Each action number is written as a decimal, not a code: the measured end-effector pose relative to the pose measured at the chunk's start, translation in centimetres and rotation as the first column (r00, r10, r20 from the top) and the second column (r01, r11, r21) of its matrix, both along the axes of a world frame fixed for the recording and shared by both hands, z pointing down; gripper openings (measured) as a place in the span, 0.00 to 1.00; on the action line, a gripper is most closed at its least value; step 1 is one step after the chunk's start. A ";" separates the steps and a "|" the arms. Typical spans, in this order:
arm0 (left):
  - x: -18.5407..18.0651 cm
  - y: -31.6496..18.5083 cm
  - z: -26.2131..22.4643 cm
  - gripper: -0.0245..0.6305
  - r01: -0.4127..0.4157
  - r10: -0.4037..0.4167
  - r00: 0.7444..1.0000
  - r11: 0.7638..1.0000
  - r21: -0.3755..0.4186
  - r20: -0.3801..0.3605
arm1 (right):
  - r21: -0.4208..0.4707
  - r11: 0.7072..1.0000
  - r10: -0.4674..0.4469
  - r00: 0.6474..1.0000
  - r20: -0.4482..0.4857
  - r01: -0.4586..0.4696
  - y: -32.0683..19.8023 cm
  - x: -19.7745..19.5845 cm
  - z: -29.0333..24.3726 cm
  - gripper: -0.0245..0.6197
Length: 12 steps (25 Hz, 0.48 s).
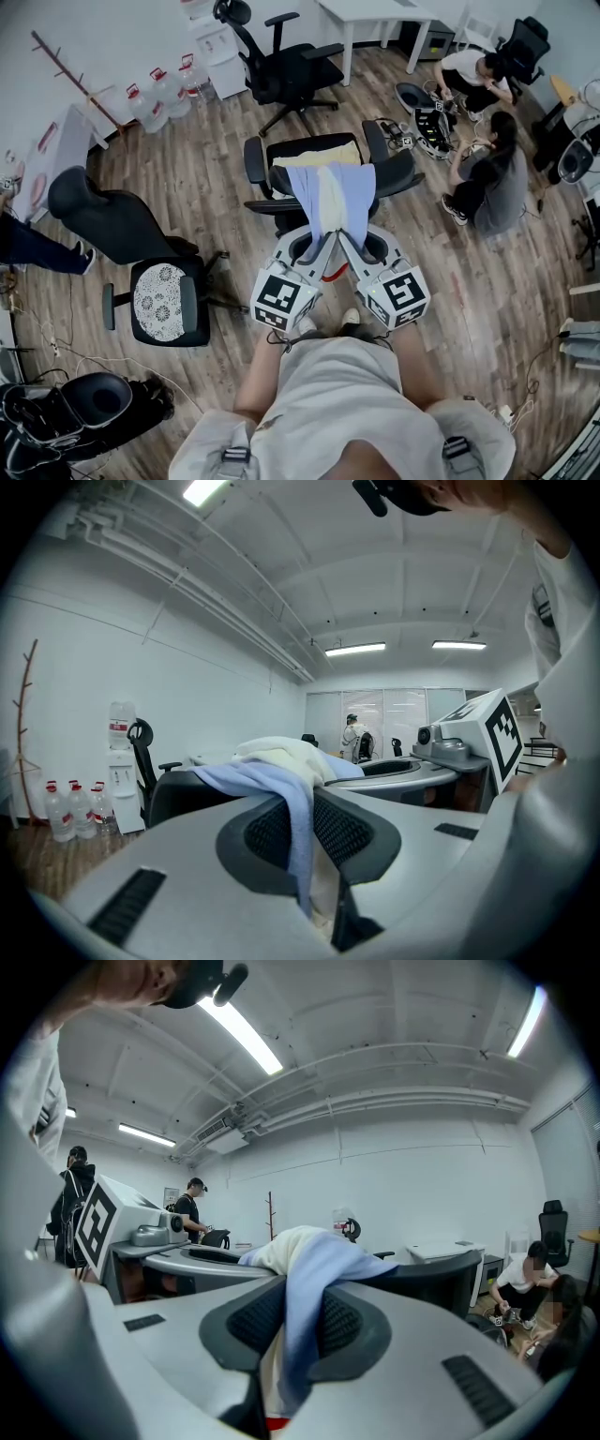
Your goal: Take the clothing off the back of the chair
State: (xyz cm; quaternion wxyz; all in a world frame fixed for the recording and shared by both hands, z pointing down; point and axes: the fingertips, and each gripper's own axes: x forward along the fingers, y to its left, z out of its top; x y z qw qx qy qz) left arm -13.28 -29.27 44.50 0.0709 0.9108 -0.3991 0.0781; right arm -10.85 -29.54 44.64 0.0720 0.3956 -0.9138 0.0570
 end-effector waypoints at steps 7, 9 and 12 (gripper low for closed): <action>0.2 1.6 -0.3 0.13 -0.022 0.022 1.000 1.000 0.011 0.002 | 0.006 1.000 0.021 1.000 0.004 -0.021 1.6 0.1 -0.2 0.16; 0.2 2.0 -0.4 0.13 -0.025 0.025 1.000 1.000 0.012 0.002 | 0.007 1.000 0.025 1.000 0.002 -0.025 2.0 0.1 -0.2 0.16; -0.1 2.6 -0.6 0.13 -0.030 0.030 1.000 0.999 0.015 0.002 | 0.009 0.999 0.032 0.999 -0.001 -0.032 2.6 -0.2 -0.5 0.16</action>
